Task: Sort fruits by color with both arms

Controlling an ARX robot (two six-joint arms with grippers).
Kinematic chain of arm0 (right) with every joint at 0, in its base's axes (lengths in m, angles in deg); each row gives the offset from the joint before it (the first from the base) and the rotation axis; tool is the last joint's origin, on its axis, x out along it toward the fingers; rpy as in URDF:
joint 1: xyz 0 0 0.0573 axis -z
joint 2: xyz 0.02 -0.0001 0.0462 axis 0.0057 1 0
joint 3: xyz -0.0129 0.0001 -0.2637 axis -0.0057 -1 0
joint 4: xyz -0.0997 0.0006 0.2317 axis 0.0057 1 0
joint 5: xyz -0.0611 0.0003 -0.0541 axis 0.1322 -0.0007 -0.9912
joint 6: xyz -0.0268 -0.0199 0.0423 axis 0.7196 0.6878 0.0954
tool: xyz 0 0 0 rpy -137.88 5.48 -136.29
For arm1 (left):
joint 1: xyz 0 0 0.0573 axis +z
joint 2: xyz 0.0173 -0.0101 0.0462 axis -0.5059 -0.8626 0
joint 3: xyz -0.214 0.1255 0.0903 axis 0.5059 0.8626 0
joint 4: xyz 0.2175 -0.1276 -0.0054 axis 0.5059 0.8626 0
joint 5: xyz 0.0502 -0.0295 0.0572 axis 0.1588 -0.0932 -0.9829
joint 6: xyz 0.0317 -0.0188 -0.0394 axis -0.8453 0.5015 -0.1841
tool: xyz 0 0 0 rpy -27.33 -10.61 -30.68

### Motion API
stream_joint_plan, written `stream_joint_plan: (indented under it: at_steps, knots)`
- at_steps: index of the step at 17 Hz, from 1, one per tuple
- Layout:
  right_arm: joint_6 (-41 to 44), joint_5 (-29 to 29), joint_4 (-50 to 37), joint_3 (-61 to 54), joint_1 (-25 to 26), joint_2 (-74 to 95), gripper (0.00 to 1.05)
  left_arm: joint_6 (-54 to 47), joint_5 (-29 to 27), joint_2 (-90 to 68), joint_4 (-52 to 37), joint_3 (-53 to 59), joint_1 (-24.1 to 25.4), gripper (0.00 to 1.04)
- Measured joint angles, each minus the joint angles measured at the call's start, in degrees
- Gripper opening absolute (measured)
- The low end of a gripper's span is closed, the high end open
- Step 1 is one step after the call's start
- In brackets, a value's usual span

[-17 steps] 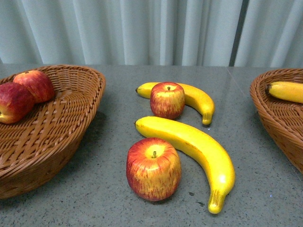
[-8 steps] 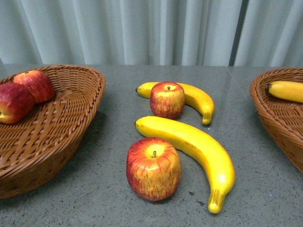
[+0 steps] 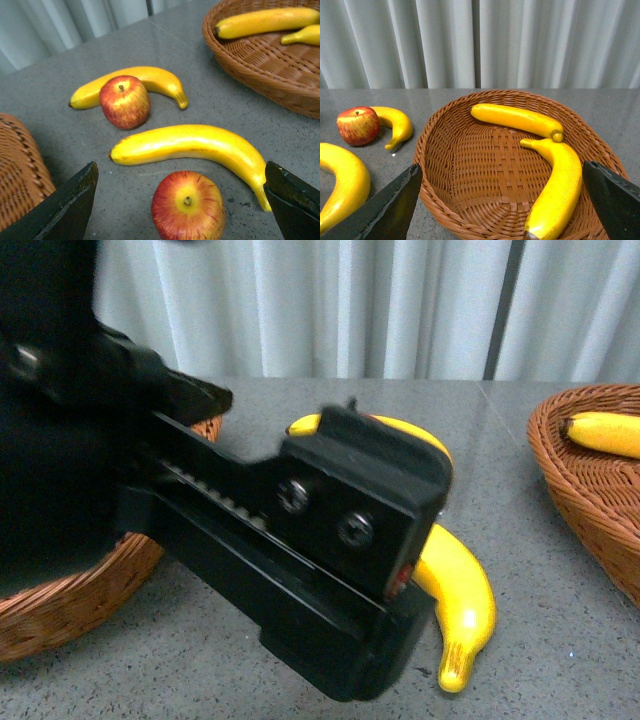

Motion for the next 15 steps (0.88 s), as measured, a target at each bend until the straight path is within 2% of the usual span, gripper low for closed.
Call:
stream_joint_plan:
  at_steps: [10, 15]
  knots:
    - [0.00, 0.00, 0.00, 0.00, 0.00, 0.00, 0.98, 1.81, 2.43, -11.89, -2.67, -1.07, 1.07, 0.98]
    - [0.00, -0.02, 0.00, 0.00, 0.00, 0.00, 0.98, 3.56, 8.50, -18.01, -7.32, -0.68, 2.71, 0.98]
